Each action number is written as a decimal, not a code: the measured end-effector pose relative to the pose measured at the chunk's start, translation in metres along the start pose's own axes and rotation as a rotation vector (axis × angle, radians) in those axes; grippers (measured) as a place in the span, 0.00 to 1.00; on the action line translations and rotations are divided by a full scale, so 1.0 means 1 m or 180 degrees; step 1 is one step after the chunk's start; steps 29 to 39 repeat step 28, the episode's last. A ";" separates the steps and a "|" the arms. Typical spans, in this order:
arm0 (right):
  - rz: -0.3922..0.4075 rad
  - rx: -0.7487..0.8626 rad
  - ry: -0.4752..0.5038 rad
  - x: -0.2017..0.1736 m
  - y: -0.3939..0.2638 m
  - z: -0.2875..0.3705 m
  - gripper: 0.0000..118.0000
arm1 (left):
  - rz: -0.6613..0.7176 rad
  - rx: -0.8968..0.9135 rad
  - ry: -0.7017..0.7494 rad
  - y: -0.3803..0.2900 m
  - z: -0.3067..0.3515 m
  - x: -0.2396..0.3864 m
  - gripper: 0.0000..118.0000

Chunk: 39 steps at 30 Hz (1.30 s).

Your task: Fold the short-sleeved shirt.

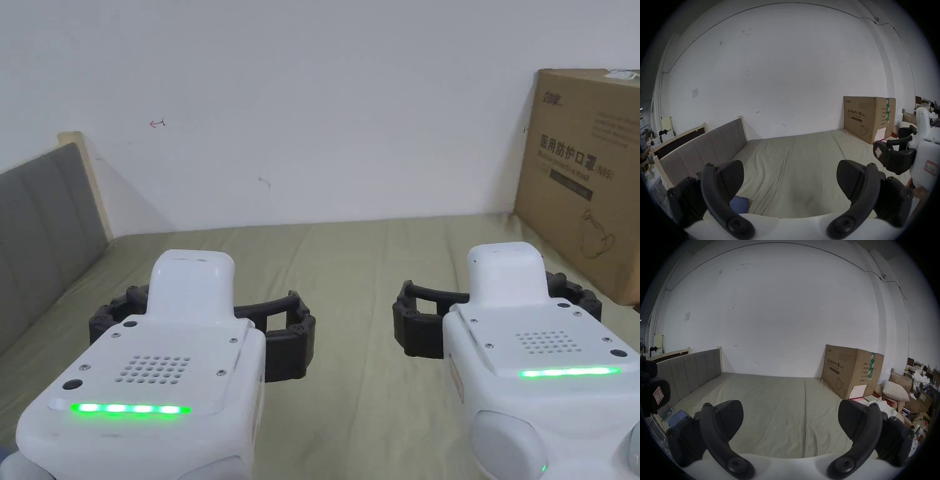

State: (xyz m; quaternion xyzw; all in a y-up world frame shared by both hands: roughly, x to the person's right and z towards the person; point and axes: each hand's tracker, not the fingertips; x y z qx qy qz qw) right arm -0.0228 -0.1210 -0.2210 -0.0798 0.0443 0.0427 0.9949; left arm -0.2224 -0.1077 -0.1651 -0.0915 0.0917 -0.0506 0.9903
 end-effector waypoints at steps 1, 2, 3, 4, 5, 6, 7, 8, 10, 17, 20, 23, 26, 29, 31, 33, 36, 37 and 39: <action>-0.0006 -0.0004 -0.0002 0.000 0.000 0.000 0.98 | 0.0004 0.0010 0.0002 -0.001 0.000 0.000 0.98; -0.0009 -0.0005 0.0001 0.000 0.000 0.000 0.98 | 0.0003 0.0016 0.0015 -0.001 0.000 0.000 0.98; -0.0010 -0.0006 0.0000 0.000 0.000 0.000 0.98 | 0.0004 0.0017 0.0034 -0.001 -0.001 0.000 0.98; -0.0009 -0.0010 -0.0004 0.000 0.001 0.000 0.98 | -0.0001 0.0013 0.0045 0.000 -0.001 0.000 0.98; -0.0007 -0.0009 -0.0004 0.000 0.001 0.001 0.98 | 0.0003 0.0009 0.0041 0.000 -0.001 -0.001 0.98; -0.0007 0.0000 -0.0006 -0.001 0.001 0.002 0.98 | 0.0021 0.0002 0.0015 -0.001 -0.001 -0.003 0.98; -0.0004 0.0004 -0.0008 -0.001 0.002 0.002 0.98 | 0.0043 -0.0006 -0.0013 -0.001 -0.002 -0.004 0.98; 0.0000 0.0008 -0.0012 -0.001 0.002 0.002 0.98 | 0.0068 -0.0017 -0.0024 -0.001 -0.002 -0.004 0.98; 0.0004 0.0014 -0.0014 0.000 0.002 0.001 0.98 | 0.0076 -0.0013 0.0005 -0.001 -0.002 -0.004 0.98; -0.0002 0.0041 -0.0014 -0.001 0.003 0.000 0.98 | 0.0067 0.0191 0.0138 -0.003 0.001 -0.005 0.90; 0.0008 0.0025 -0.0003 0.000 0.001 -0.003 0.98 | 0.0169 0.0029 -0.0138 0.001 0.000 -0.009 0.91; 0.0007 0.0015 -0.0001 -0.001 0.001 -0.002 0.98 | 0.0080 0.0089 -0.0077 -0.002 0.001 -0.007 0.92; 0.0000 0.0001 -0.0003 -0.001 0.000 -0.002 0.98 | -0.0120 0.0185 0.0147 -0.008 0.005 -0.003 0.94; -0.0005 0.0003 -0.0004 -0.001 0.000 -0.002 0.98 | -0.0128 0.0199 0.0220 -0.009 0.005 0.000 0.94; -0.0005 0.0003 -0.0004 -0.001 0.000 -0.002 0.98 | -0.0128 0.0199 0.0220 -0.009 0.005 0.000 0.94; -0.0005 0.0003 -0.0004 -0.001 0.000 -0.002 0.98 | -0.0128 0.0199 0.0220 -0.009 0.005 0.000 0.94; -0.0005 0.0003 -0.0004 -0.001 0.000 -0.002 0.98 | -0.0128 0.0199 0.0220 -0.009 0.005 0.000 0.94; -0.0005 0.0003 -0.0004 -0.001 0.000 -0.002 0.98 | -0.0128 0.0199 0.0220 -0.009 0.005 0.000 0.94; -0.0005 0.0003 -0.0004 -0.001 0.000 -0.002 0.98 | -0.0128 0.0199 0.0220 -0.009 0.005 0.000 0.94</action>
